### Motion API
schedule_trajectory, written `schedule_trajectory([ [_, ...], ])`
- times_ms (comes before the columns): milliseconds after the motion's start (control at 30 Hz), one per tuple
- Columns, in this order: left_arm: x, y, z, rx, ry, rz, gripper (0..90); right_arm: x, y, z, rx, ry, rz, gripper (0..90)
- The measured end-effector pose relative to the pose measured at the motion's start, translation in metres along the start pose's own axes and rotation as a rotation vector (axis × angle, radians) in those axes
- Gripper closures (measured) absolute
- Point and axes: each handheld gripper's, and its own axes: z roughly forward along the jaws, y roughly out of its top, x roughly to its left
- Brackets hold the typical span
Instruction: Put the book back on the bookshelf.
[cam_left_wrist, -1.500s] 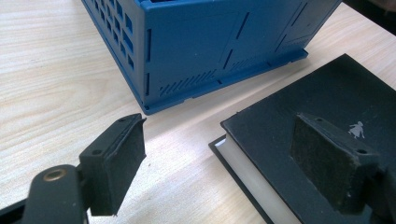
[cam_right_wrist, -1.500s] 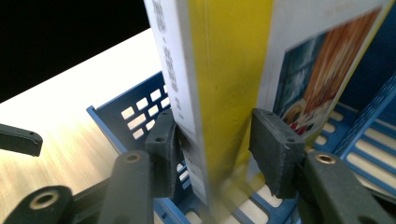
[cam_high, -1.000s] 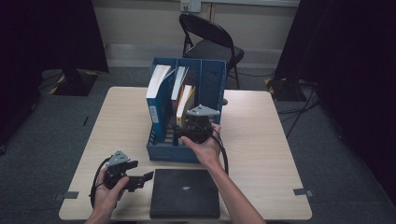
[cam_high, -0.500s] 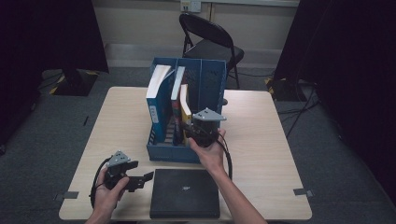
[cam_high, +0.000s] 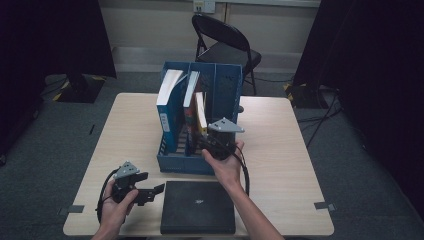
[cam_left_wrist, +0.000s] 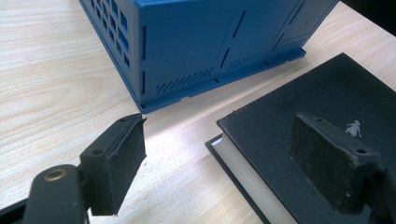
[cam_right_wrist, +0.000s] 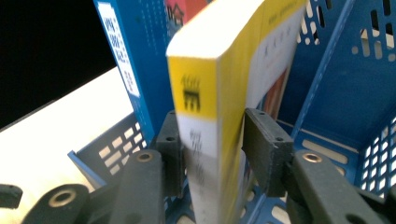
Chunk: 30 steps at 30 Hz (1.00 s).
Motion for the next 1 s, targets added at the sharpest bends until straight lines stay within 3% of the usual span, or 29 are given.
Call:
schedule_trajectory([
  [133,0.001,0.0,0.0,-0.001,0.001,-0.002,18.3,0.001,0.008,0.003,-0.002,0.008,0.009,56.2],
  [333,0.0,0.0,0.0,0.0,-0.002,0.002,18.3,0.002,0.019,0.006,-0.018,-0.028,0.006,57.7],
  [433,0.0,0.0,-0.001,-0.001,0.0,0.0,18.3,0.001,0.017,0.01,-0.005,-0.073,0.01,65.0],
  [500,0.001,0.0,-0.001,-0.004,0.0,0.0,18.3,-0.003,0.015,0.013,0.013,-0.086,0.039,66.7],
  [633,0.001,0.0,-0.001,-0.004,0.0,-0.001,18.4,-0.003,0.01,0.025,0.052,-0.126,0.036,66.1],
  [767,0.001,0.0,-0.002,-0.005,-0.001,0.0,18.5,-0.002,0.004,0.036,0.078,-0.14,0.052,68.3],
  [1000,0.002,-0.001,-0.003,-0.009,0.002,-0.008,18.6,-0.001,0.002,0.037,0.069,-0.159,0.072,75.0],
])
